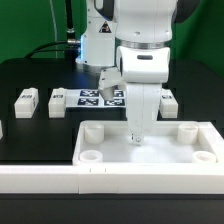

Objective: Assemble desk

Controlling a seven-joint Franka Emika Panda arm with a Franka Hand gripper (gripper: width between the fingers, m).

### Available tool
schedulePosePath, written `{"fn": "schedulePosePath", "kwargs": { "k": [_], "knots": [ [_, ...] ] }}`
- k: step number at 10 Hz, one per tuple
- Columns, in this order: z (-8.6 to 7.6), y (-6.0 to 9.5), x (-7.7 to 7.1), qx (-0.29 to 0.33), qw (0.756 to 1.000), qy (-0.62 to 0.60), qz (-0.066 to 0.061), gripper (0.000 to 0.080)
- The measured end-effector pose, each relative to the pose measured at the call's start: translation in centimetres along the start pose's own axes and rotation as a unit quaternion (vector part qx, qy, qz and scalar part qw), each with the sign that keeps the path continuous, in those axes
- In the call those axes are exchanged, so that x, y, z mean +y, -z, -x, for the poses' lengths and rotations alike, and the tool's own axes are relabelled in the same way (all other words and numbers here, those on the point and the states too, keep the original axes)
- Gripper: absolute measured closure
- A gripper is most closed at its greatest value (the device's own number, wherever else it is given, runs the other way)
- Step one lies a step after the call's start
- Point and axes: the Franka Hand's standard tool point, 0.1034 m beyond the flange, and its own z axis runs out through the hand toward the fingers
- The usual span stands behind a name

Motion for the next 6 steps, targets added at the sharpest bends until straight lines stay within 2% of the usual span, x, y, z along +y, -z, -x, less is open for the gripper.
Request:
{"fn": "schedulePosePath", "kwargs": {
  "k": [1,2,3,4,6],
  "knots": [
    [0.0,0.0,0.0,0.000,1.000,0.000,0.000,0.0150],
    [-0.4,1.1,0.0,-0.002,1.000,-0.026,0.002,0.0150],
    [-1.5,3.0,-0.6,-0.010,0.997,-0.078,0.000,0.0150],
    [-3.2,4.5,-1.0,-0.012,0.995,-0.096,0.010,0.0150],
    [-6.3,6.5,-1.5,-0.019,0.980,-0.198,0.010,0.0150]
  ]
}}
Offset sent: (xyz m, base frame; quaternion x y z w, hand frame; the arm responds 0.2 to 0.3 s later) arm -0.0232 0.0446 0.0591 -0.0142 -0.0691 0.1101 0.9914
